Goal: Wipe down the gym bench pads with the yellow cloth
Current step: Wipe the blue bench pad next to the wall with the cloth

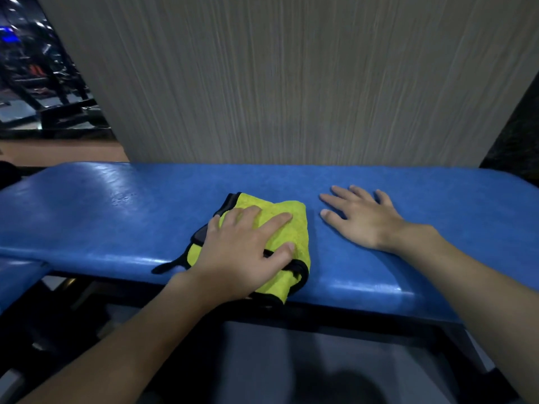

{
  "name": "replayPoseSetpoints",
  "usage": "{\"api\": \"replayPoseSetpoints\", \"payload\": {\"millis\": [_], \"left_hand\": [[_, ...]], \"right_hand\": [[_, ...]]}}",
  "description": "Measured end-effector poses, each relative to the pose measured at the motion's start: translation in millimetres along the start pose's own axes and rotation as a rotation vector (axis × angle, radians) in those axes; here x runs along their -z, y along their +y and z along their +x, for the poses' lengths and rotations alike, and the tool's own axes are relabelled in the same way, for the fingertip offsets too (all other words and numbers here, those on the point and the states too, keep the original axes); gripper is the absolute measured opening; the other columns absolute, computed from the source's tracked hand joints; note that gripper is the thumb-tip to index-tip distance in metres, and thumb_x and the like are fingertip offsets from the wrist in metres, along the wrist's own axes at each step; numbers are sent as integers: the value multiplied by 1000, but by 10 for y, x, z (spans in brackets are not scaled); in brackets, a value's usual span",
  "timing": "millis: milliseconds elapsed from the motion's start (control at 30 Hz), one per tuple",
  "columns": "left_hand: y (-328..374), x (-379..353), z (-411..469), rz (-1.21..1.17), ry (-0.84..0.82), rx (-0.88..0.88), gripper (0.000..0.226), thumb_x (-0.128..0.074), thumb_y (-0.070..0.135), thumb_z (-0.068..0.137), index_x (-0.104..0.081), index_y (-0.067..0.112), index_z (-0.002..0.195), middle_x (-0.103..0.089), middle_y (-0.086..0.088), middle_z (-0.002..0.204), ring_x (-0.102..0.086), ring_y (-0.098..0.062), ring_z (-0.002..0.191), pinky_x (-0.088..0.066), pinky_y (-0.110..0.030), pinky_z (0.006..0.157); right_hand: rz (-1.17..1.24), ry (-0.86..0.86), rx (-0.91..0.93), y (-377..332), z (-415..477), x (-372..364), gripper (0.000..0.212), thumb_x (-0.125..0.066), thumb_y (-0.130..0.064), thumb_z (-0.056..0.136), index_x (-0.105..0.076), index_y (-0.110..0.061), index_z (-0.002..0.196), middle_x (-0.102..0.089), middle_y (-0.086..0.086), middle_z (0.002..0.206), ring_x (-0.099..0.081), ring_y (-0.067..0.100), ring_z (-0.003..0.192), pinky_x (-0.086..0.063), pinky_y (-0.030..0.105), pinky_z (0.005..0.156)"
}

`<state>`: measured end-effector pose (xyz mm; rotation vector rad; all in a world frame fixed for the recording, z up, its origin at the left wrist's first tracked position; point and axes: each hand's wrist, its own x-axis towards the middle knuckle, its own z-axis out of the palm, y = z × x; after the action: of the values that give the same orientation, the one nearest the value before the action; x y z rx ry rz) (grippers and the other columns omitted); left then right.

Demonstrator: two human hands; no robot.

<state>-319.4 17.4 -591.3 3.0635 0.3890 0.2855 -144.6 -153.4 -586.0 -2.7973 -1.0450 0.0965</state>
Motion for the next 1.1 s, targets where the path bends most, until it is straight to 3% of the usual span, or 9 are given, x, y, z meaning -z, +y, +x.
{"api": "replayPoseSetpoints", "payload": {"millis": [167,467,667,1100], "left_hand": [[-122,-17,418,-76,-70,-1,85,-1,78,68,-20,58,149,-27,2,160,-19,-24,148,-17,-56,118],[-282,-183,1558,-86,-56,1,87,-4,79,67,-27,54,147,-37,-3,154,-32,-32,141,-26,-59,112],[-304,-268,2126,-73,-70,81,59,-24,69,89,-27,56,146,-36,-7,154,-33,-36,139,-25,-60,110],[-286,-150,941,-65,-33,-10,72,-8,74,81,-25,57,148,-31,-4,158,-20,-27,147,-17,-56,118]], "right_hand": [[-19,-9,0,21,22,-44,59,-18,-61,99,-17,-43,155,-6,-12,166,-1,17,153,2,54,120],[-38,6,4,20,25,-63,60,-16,-63,96,-14,-45,154,-5,-16,165,2,15,152,2,52,121],[-3,11,2,25,4,-59,62,-16,-63,94,-17,-46,153,-6,-17,164,2,12,151,3,49,121],[27,22,-8,1,-13,-27,58,-24,-63,97,-24,-46,152,-13,-17,163,-4,12,151,0,49,121]]}}
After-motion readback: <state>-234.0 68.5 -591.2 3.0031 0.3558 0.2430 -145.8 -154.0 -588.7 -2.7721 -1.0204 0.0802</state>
